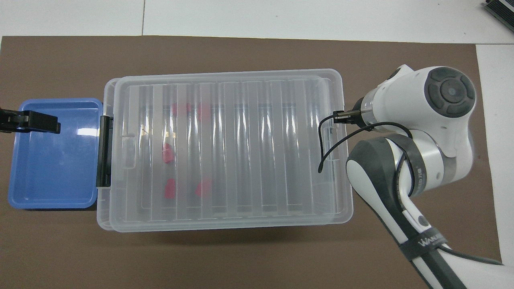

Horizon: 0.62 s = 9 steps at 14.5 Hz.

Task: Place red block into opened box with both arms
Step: 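Slide the clear lid away from the right gripper to cover the box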

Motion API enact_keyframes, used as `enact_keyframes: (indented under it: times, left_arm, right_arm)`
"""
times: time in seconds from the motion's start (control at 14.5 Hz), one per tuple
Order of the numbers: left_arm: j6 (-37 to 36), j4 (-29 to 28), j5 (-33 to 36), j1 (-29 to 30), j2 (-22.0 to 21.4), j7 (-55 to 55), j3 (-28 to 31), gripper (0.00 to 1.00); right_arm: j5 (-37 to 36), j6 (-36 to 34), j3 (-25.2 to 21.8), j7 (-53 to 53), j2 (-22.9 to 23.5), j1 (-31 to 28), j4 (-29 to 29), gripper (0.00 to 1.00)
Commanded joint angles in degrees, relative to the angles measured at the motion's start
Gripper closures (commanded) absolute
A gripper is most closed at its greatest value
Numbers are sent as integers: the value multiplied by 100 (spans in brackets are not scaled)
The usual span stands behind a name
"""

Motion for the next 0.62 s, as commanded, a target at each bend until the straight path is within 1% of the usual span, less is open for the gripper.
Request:
enact_keyframes:
  times: [0.0,0.21,0.55]
  left_arm:
    - [-83,-64,-85,-4,-98,-47,29,0]
    - [-75,-64,-85,-4,-98,-56,29,0]
    - [-83,-64,-85,-4,-98,-47,29,0]
  right_arm:
    - [111,164,27,130,127,76,21,100]
    - [94,85,27,43,127,33,38,100]
    - [-3,-222,-8,-563,101,-205,178,100]
